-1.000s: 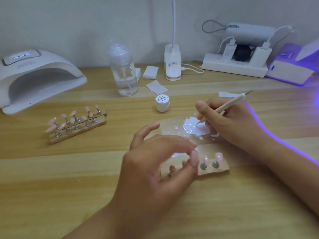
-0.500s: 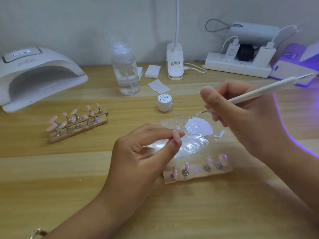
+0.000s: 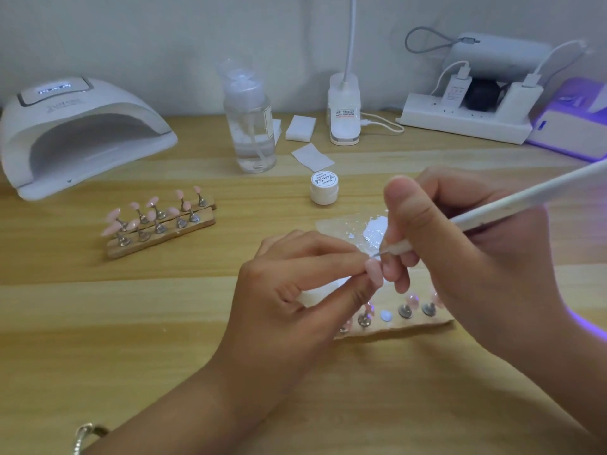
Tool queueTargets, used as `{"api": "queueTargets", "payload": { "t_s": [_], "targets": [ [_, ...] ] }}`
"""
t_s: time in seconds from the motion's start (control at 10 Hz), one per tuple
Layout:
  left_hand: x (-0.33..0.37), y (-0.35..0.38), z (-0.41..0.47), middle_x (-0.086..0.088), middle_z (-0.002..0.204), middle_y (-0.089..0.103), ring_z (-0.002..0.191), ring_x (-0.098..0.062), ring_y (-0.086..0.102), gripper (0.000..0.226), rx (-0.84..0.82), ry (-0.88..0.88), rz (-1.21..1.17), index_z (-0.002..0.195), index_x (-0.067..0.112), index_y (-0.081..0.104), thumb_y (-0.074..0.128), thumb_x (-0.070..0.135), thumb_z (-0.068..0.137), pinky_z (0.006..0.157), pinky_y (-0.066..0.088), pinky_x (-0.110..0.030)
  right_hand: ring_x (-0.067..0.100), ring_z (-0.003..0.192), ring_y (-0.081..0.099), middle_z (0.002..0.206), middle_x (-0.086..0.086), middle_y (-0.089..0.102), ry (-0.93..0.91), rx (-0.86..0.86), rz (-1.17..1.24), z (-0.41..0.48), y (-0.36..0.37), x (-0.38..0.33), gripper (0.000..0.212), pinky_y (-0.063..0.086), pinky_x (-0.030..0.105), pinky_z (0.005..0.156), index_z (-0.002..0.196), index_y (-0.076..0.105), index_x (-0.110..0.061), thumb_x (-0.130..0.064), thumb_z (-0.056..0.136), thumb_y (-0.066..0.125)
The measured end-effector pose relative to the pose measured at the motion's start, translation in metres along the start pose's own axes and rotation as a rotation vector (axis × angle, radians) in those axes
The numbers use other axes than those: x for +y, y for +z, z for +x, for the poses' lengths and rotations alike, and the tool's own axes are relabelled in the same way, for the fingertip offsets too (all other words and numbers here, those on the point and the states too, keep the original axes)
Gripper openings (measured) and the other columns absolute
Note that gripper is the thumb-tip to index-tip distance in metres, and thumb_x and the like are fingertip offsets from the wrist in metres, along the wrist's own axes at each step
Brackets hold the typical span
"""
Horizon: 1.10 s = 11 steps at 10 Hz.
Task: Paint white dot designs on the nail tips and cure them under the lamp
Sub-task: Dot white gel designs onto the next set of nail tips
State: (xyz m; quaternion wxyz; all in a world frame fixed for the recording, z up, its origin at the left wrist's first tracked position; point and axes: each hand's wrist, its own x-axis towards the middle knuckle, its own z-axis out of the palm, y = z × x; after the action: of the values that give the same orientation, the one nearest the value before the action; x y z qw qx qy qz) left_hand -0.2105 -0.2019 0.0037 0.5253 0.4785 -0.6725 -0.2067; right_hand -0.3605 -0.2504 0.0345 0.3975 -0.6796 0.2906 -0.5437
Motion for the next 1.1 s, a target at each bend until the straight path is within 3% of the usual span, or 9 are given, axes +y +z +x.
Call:
{"api": "queueTargets", "payload": {
  "t_s": [0.3, 0.8, 1.1],
  "targets": [
    [0.0002, -0.0008, -0.0001, 0.012, 0.087, 0.074, 0.091, -0.017, 0.069, 0.009, 0.007, 0.028, 0.022, 0.088, 0.022, 0.080, 0.072, 0.025, 0.085, 0.085, 0.046, -0.047, 0.013, 0.040, 0.057, 0.049, -0.002, 0.058, -0.025, -0.019, -0.033, 0.0001, 0.0002, -0.0001, 0.040, 0.043, 0.017, 0.045, 0.059, 0.054, -0.008, -0.025, 0.096, 0.055],
    [0.0003, -0.0009, -0.0004, 0.013, 0.087, 0.074, 0.091, -0.013, 0.069, 0.009, 0.005, 0.039, 0.044, 0.088, 0.022, 0.080, 0.072, 0.024, 0.086, 0.087, 0.045, -0.047, 0.016, 0.040, 0.058, 0.050, 0.000, 0.058, -0.045, -0.042, -0.064, 0.0000, -0.0009, 0.0025, 0.041, 0.043, 0.019, 0.045, 0.059, 0.053, -0.009, -0.025, 0.097, 0.056],
    [0.0006, 0.0000, -0.0008, 0.016, 0.086, 0.073, 0.088, -0.012, 0.068, 0.008, 0.020, -0.002, 0.024, 0.085, 0.026, 0.079, 0.073, 0.029, 0.083, 0.085, 0.044, -0.034, 0.018, 0.041, 0.056, 0.051, -0.002, 0.054, -0.073, 0.012, 0.048, 0.0082, -0.0042, -0.0039, 0.038, 0.042, 0.020, 0.043, 0.061, 0.055, -0.014, -0.020, 0.098, 0.054]
  ]
}}
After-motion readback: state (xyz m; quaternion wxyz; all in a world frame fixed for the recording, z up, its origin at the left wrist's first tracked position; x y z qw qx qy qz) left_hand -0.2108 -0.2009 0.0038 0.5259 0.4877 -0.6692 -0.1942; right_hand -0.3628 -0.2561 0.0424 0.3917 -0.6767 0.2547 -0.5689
